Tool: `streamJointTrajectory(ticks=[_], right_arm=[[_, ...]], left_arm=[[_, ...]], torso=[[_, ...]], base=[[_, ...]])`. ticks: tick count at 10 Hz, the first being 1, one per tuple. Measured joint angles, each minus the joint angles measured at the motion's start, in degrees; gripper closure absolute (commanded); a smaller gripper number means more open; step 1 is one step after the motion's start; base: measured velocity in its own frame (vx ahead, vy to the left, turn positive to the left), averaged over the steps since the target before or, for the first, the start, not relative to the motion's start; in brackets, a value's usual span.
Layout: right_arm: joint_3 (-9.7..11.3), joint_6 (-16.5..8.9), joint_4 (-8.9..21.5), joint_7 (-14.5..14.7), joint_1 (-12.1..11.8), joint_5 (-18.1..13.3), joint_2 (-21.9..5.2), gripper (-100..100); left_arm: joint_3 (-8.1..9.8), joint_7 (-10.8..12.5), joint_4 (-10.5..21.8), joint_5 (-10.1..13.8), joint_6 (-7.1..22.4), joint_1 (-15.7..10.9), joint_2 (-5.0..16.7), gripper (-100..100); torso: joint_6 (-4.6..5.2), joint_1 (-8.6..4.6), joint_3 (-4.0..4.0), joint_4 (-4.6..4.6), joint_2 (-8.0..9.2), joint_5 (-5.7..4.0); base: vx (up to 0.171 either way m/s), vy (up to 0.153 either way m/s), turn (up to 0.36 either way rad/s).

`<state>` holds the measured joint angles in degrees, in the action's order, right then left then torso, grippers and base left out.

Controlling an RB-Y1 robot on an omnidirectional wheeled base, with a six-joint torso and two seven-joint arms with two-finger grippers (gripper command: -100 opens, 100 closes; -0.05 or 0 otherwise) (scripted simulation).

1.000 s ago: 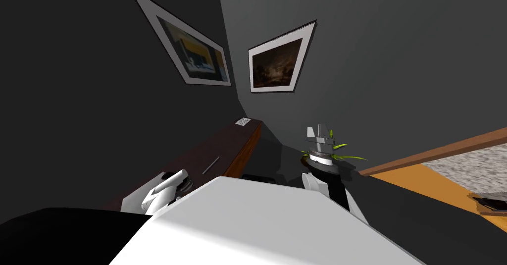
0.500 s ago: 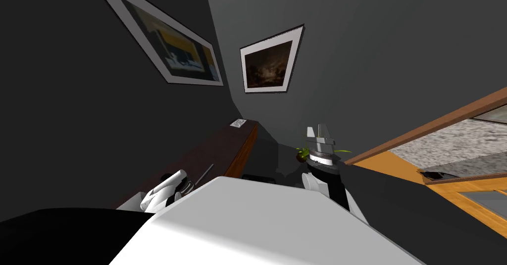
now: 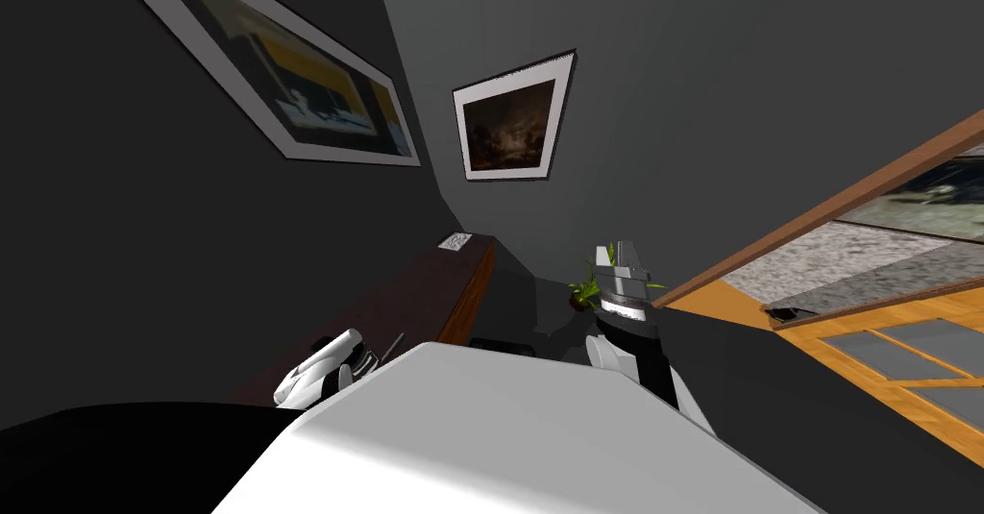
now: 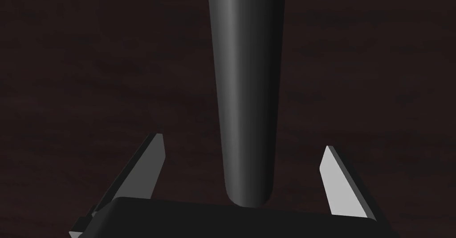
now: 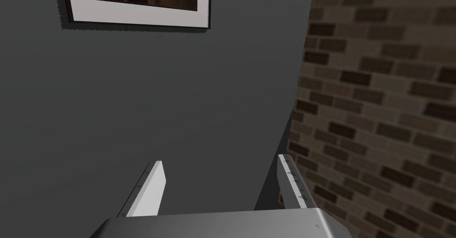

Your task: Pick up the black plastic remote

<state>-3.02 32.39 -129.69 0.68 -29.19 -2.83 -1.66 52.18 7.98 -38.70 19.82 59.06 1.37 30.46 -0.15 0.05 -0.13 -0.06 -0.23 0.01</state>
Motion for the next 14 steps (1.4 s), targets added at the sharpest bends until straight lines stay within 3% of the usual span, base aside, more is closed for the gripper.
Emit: streamJointTrajectory(ticks=[1, 4, 5, 9, 10, 11, 14], right_arm=[[0.0, 0.0, 0.0, 0.0, 0.0, 0.0, 0.0, 0], [0.0, 0.0, 0.0, 0.0, 0.0, 0.0, 0.0, 0], [0.0, 0.0, 0.0, 0.0, 0.0, 0.0, 0.0, 0], [0.0, 0.0, 0.0, 0.0, 0.0, 0.0, 0.0, 0], [0.0, 0.0, 0.0, 0.0, 0.0, 0.0, 0.0, 0], [0.0, 0.0, 0.0, 0.0, 0.0, 0.0, 0.0, 0], [0.0, 0.0, 0.0, 0.0, 0.0, 0.0, 0.0, 0]], left_arm=[[0.00, 0.0, 0.0, 0.0, 0.0, 0.0, 0.0, -100], [-1.09, 2.0, 2.6, -0.6, -3.7, -0.8, -1.6, -100], [-1.14, 2.2, 2.6, -0.6, -3.9, -0.8, -1.6, 100], [-1.10, 2.3, 2.6, -0.6, -3.8, -0.8, -1.7, 100], [-1.10, 2.3, 2.7, -0.6, -3.8, -0.8, -1.7, 0], [-1.10, 2.3, 2.7, -0.6, -3.8, -0.8, -1.7, 100], [-0.50, 0.9, 1.8, -0.3, -2.1, -0.5, -0.5, 100]], torso=[[0.00, -0.04, 0.06, 0.02, 0.09, -0.01], [0.01, 0.24, 0.25, 0.09, 0.42, 0.05], [-0.01, 0.11, 0.20, 0.08, 0.33, 0.03], [0.03, 0.16, 0.08, 0.03, 0.13, 0.05], [0.04, 0.17, 0.07, 0.03, 0.12, 0.05], [0.04, 0.17, 0.07, 0.03, 0.12, 0.05], [0.08, -0.06, -0.02, 0.01, -0.05, -0.01]], base=[[-0.033, 0.048, -0.101], [-0.059, 0.067, -0.076], [-0.006, 0.007, 0.003], [0.000, 0.000, 0.000], [0.000, 0.000, 0.000], [0.047, -0.050, 0.101], [0.045, -0.050, 0.054]])
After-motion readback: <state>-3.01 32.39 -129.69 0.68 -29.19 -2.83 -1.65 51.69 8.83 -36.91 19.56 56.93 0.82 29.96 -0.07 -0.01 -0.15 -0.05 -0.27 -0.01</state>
